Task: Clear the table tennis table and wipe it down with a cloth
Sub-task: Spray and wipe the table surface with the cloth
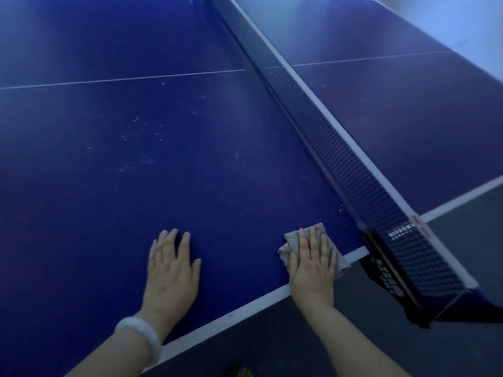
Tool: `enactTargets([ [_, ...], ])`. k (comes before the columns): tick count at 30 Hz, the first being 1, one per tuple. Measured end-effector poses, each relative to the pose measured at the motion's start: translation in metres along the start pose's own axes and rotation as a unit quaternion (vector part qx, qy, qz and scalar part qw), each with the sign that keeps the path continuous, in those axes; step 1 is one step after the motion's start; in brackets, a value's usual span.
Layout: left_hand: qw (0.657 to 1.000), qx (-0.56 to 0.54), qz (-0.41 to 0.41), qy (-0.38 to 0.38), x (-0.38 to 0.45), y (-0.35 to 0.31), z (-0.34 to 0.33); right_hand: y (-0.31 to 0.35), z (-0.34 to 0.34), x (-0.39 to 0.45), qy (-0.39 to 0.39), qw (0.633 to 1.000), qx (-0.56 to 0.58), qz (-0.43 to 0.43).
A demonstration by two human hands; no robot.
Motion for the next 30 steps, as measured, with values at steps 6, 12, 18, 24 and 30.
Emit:
enactTargets([
  [6,1.0,0.023,-0.001,-0.015,0.04,-0.055,-0.033,-0.019,-0.002,0.017,0.002,1.0,-0.001,-0.028],
  [12,0.998,0.057,0.012,-0.011,0.04,-0.054,-0.045,-0.043,-0.005,0.059,0.014,0.998,-0.01,-0.061],
  [18,0.998,0.064,0.011,-0.002,0.04,-0.055,-0.044,-0.034,-0.006,0.068,0.023,0.998,-0.009,0.051],
  [24,0.997,0.079,0.01,0.008,0.04,-0.055,-0.045,-0.063,-0.006,0.089,0.0,1.0,-0.025,-0.008],
  [30,0.996,0.085,0.007,0.009,0.04,-0.055,-0.045,-0.026,-0.012,0.137,0.038,0.999,0.0,0.011],
])
Point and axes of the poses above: each hand's wrist, its own x-axis towards the middle knuckle, its own z-axis out of the back of the hand, y = z × x, the point moved 6 cm from there along x, towards the middle knuckle, and after that the axes turned 10 degrees about -y, right-handed, at the moved point
